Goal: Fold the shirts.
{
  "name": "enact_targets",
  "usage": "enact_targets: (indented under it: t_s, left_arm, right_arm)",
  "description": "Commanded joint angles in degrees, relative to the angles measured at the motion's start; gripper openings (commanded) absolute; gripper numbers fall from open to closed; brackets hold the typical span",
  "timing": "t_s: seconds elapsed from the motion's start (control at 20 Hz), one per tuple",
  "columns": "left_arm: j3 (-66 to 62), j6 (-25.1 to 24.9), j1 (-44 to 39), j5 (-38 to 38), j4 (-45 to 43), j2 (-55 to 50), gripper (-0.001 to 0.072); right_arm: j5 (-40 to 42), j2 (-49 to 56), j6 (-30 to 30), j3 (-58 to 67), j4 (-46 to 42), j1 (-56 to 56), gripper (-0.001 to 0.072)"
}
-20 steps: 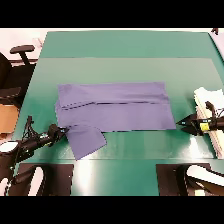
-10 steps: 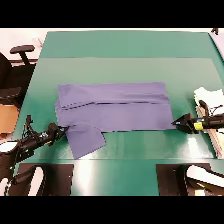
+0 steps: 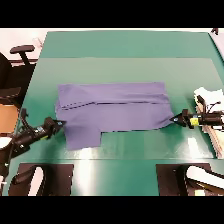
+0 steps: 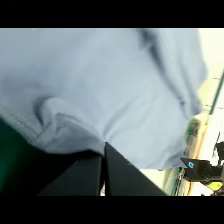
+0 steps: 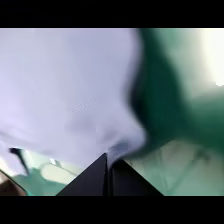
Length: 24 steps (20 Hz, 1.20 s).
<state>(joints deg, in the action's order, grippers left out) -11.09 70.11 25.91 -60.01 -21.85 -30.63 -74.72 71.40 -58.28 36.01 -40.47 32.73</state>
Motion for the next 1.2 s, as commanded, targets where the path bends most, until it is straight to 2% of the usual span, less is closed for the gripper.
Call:
enact_targets:
  t_s: [0.0,0.15,0.25,0.35,0.45,0.7,0.8,1.15]
  left_arm:
    - [-10.45,-3.61,0.0,-0.72,2.16,0.07,0.0022]
    - [-18.88,-4.7,0.0,2.56,3.06,0.04,0.0023]
    - [-20.09,-4.66,0.0,4.61,3.06,0.04,0.0024]
    - [-20.09,-5.81,-2.01,5.73,3.1,-1.66,0.0024]
    - [-20.11,-8.74,-6.58,8.68,3.69,-5.46,0.0024]
    - [-21.49,-15.19,-16.55,26.1,4.76,-18.14,0.0024]
    - [-24.44,-18.34,-17.29,28.57,4.9,-24.24,0.0024]
    - [-35.93,-21.16,-17.29,30.86,4.83,-40.85,0.0024]
  right_arm:
    - [-1.75,-4.98,1.05,0.09,7.93,-0.13,0.002]
    - [-0.79,-10.91,2.01,0.11,16.13,-0.28,0.0019]
    - [1.73,-13.4,2.23,0.2,20.11,-0.28,0.0019]
    - [1.75,-12.41,2.25,2.69,20.7,-1.01,0.0019]
    - [1.07,-8.26,2.84,7.52,20.79,-3.61,0.0019]
    - [2.89,6.34,3.74,19.98,20.79,-10.19,0.0019]
    - [2.86,11.5,4.2,24.76,20.79,-11.39,0.0019]
    - [2.58,25.33,2.62,35.85,20.79,-11.58,0.0019]
